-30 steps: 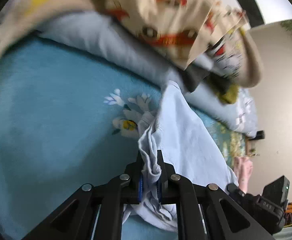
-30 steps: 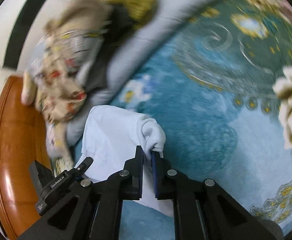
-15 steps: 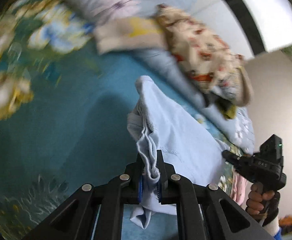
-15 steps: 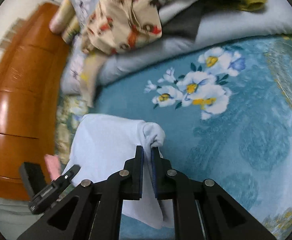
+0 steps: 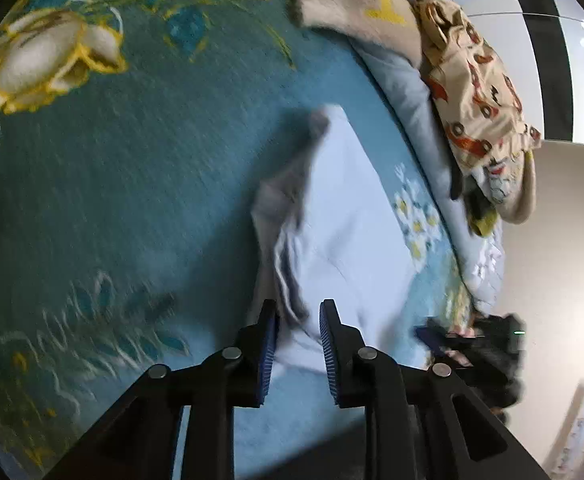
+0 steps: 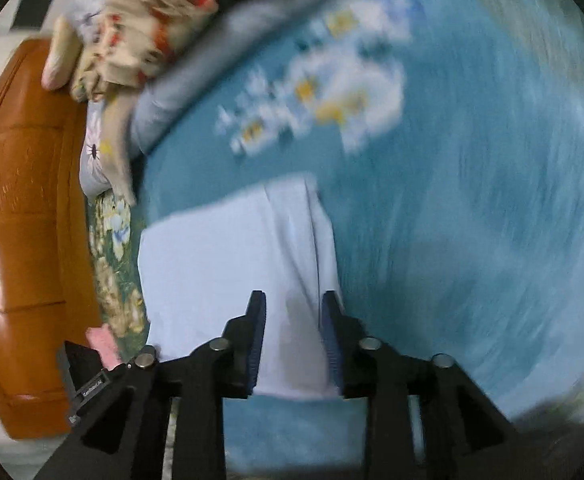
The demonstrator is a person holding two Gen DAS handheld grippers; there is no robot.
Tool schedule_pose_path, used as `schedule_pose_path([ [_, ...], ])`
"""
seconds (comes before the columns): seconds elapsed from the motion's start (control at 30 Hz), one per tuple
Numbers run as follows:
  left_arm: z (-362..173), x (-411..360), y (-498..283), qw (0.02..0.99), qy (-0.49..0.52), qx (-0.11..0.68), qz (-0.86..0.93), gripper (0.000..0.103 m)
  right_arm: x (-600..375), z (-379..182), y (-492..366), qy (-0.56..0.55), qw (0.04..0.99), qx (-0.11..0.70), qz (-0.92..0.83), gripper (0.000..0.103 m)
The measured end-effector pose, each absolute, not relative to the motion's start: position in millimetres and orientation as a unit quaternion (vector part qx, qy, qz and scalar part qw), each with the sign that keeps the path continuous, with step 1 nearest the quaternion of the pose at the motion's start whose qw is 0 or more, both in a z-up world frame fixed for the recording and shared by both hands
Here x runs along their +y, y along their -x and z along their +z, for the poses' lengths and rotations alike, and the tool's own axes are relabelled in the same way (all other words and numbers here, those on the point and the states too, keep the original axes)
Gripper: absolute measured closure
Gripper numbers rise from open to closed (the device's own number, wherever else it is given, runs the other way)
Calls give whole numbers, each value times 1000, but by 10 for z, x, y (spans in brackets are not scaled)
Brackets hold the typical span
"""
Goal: Fold clothes
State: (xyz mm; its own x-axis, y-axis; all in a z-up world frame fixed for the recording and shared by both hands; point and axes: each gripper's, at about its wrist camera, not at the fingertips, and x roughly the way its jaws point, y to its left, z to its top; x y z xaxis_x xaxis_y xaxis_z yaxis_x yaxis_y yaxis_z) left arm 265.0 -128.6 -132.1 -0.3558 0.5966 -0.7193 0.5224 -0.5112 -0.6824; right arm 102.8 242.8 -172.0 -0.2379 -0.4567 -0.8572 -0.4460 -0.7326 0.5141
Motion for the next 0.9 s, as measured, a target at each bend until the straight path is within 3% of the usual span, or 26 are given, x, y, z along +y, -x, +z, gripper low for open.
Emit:
schedule_pose_path([
  [0.4,-970,-1300,-2738,-15,567,-470,676,73,2373,-1993,-1363,-617,-8,-431,-659,72],
  [0.57,-1177,-1093,-2625,13,579,-466,669,67,2341,-2084,-1464,-616,-10,-450,-646,72],
  [0.9,-1592,-1014,-2474,-29,583,-493,645,69,2142,-2172,-1383,-653,6,-405,-640,72],
])
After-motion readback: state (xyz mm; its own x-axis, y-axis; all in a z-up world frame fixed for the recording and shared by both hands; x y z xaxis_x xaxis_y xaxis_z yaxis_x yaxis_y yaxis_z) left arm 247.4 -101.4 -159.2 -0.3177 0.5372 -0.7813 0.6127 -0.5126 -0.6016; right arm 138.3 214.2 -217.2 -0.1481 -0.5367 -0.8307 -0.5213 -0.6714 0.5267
